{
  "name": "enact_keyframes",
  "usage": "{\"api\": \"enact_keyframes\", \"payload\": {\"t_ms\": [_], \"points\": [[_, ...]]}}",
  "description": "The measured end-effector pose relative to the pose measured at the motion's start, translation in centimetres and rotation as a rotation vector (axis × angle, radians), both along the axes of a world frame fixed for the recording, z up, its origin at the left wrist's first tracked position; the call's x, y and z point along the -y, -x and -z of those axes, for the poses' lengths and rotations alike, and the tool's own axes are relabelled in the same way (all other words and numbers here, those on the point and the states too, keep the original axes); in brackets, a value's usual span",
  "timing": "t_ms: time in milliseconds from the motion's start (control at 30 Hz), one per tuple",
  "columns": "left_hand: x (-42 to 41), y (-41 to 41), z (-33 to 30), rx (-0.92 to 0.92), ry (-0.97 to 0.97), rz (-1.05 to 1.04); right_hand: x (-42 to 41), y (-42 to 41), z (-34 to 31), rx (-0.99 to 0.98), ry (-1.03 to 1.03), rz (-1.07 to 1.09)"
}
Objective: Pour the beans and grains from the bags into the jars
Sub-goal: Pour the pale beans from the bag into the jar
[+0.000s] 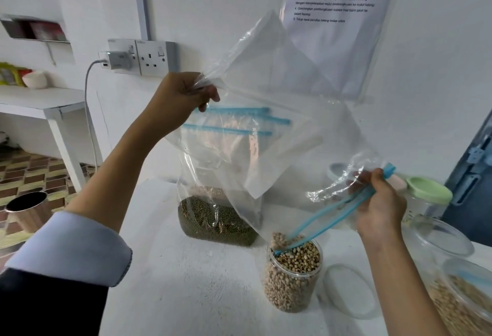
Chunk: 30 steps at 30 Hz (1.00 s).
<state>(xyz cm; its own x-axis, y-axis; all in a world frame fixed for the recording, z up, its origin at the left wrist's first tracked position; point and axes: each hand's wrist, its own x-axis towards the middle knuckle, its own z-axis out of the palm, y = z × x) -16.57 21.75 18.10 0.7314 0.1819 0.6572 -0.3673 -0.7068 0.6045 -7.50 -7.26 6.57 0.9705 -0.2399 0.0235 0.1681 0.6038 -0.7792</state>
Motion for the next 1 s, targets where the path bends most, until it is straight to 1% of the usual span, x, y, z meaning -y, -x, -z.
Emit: {"api": "enact_keyframes", "payload": {"t_ms": [67, 167, 300, 367, 467, 567, 667, 767, 867, 933, 1000], "points": [[-0.1, -0.1, -0.1, -0.005, -0.002, 0.001, 0.2, -0.1, -0.2, 0.011, 0.001, 0.024], [-0.2, -0.1, -0.4, 0.007, -0.004, -0.010, 0.0, 0.1, -0.2, 0.013, 0.071, -0.011], [0.1, 0.2, -0.5, -0.001, -0.002, 0.018, 0.4, 0.0, -0.4, 0.019, 0.030, 0.062], [0.3, 0.2, -0.3, -0.013, -0.014, 0.022, 0.4, 0.2, -0.6, 0.013, 0.048, 0.041], [0.2, 0.2, -0.3, -0.021, -0.004, 0.030, 0.5, 0.3, -0.6, 0.026, 0.031, 0.071], [0.1, 0.2, -0.6, -0.005, 0.002, 0.022, 0.3, 0.4, -0.6, 0.023, 0.084, 0.026], [0.2, 0.2, -0.9, -0.001, -0.014, 0.016, 0.2, 0.3, -0.3, 0.016, 0.058, 0.060], [0.3, 0.2, -0.9, -0.002, -0.029, 0.023, 0.0, 0.5, -0.4, 0.009, 0.094, -0.005], [0.2, 0.1, -1.0, 0.003, -0.011, 0.019, 0.3, 0.2, -0.4, 0.004, 0.061, 0.048], [0.0, 0.1, -1.1, 0.005, -0.014, 0.013, 0.2, 0.4, -0.5, 0.010, 0.104, 0.000], [0.1, 0.1, -1.2, 0.006, -0.025, 0.014, 0.2, 0.4, -0.4, 0.002, 0.079, 0.006]]}}
